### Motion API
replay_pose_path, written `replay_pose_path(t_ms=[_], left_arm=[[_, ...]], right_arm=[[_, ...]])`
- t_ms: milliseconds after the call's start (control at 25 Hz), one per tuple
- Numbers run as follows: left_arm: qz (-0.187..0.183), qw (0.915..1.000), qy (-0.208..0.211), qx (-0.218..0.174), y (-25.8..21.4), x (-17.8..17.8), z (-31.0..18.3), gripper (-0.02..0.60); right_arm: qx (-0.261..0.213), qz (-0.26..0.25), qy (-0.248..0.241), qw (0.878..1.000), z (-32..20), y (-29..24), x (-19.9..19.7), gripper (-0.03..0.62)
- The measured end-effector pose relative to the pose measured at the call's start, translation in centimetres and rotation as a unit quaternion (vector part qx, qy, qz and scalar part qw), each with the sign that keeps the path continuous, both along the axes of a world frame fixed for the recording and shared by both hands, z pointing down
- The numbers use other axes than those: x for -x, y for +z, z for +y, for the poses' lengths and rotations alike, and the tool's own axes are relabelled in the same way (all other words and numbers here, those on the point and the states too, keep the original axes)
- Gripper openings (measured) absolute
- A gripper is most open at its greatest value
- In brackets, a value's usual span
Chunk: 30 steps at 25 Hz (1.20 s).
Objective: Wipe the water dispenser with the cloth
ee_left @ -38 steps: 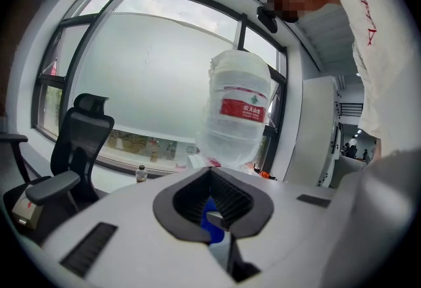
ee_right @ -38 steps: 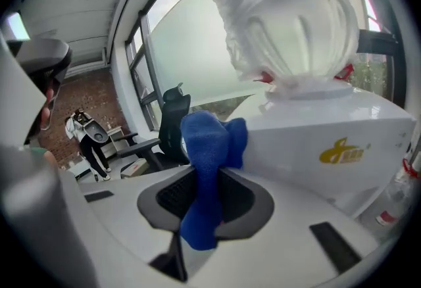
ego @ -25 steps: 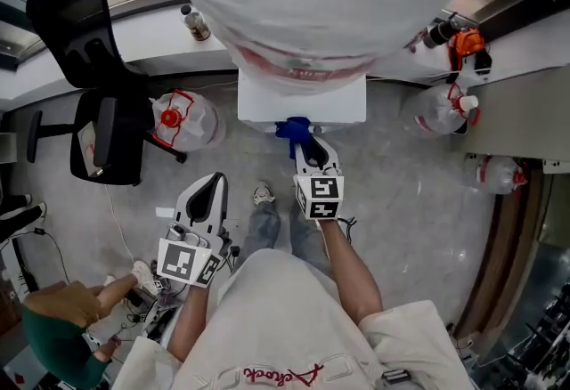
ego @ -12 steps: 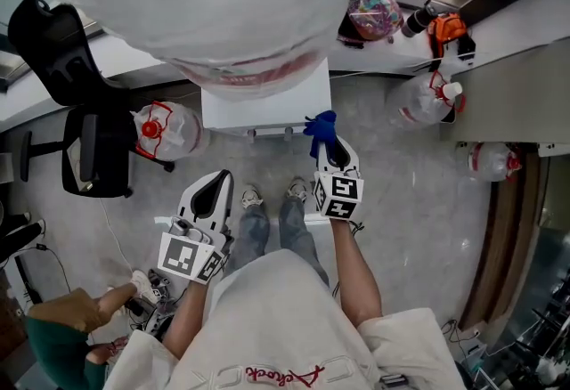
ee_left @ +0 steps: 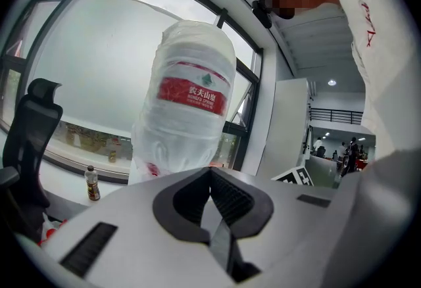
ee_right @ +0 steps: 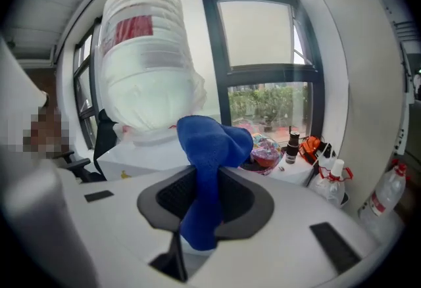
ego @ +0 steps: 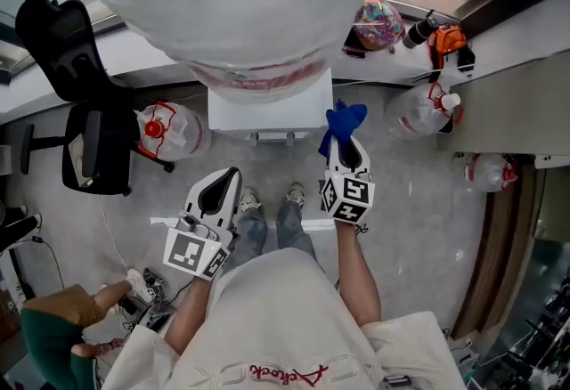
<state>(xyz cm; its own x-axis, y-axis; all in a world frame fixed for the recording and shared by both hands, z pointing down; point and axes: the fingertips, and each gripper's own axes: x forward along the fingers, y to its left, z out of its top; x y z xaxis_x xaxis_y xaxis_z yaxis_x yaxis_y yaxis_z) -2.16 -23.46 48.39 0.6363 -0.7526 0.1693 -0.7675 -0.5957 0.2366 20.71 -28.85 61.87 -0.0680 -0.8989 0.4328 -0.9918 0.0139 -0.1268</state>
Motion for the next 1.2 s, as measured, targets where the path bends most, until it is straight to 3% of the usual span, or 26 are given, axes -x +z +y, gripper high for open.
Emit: replay_pose_path(t_ms=[200,400,520,800,1200], left_arm=[[0.0,0.9996,-0.028,-0.003,-0.5,2.7,-0.2,0.011],[0.0,0.998,-0.062,-0.003,-0.7,6.1,0.2,0.011],[-0.003,0.9966,-0.082,0.002,-0.6,8.8,0.5,0.011],[-0.007,0.9959,-0.09,0.002,-0.2,11.8,0.3,0.011],[0.006,0.9997,-0.024,-0.003,-0.3,4.8,-0.6,0.011]], right_arm=[[-0.023,-0.005,-0.115,0.993,-0.6,-2.5,10.7,0.097],[-0.016,-0.062,-0.235,0.97,-0.9,-3.1,25.2,0.097],[0.004,-0.078,-0.256,0.964,-1.8,-2.1,29.7,0.097],[-0.001,-0.032,-0.245,0.969,-3.0,-0.2,26.3,0.097],[-0.006,-0.007,-0.128,0.992,-1.3,0.1,12.9,0.097]])
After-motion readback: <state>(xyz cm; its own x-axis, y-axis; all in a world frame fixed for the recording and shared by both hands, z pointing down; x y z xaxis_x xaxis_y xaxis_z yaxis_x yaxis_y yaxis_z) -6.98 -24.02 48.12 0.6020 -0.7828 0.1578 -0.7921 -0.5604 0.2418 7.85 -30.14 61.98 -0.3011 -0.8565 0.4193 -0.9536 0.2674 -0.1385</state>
